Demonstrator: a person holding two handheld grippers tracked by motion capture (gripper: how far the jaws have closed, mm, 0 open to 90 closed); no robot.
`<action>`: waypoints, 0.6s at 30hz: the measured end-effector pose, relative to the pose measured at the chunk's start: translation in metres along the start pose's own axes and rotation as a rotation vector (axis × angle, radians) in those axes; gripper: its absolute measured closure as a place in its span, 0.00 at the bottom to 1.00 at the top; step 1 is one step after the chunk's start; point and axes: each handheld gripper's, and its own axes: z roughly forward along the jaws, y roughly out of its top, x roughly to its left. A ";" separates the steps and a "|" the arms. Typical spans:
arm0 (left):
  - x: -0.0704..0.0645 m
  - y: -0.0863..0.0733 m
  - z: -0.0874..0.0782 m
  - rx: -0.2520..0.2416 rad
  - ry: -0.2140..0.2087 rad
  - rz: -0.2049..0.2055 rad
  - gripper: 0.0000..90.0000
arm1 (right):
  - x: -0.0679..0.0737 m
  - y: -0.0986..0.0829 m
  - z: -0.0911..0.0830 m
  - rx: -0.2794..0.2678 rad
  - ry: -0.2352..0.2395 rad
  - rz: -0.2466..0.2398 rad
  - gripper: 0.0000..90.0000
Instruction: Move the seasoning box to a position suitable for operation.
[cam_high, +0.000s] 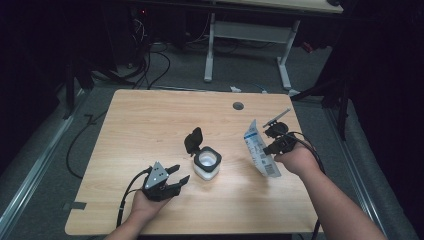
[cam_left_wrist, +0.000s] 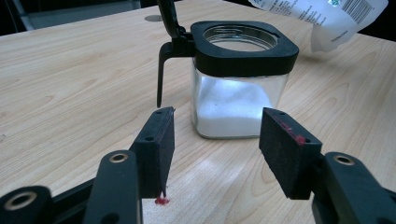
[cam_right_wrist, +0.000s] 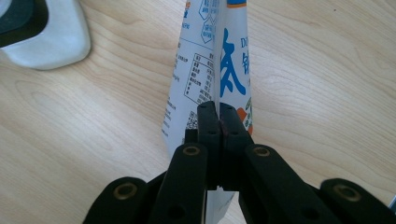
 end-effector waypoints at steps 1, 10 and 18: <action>0.000 0.000 0.000 0.000 0.000 0.000 0.51 | -0.001 0.000 0.001 -0.001 -0.006 0.009 1.00; 0.000 0.000 0.000 0.001 -0.002 -0.001 0.51 | -0.007 -0.002 0.005 -0.007 -0.007 0.025 1.00; 0.003 -0.001 0.000 0.003 0.002 -0.010 0.51 | -0.008 -0.005 0.002 -0.076 -0.016 0.027 1.00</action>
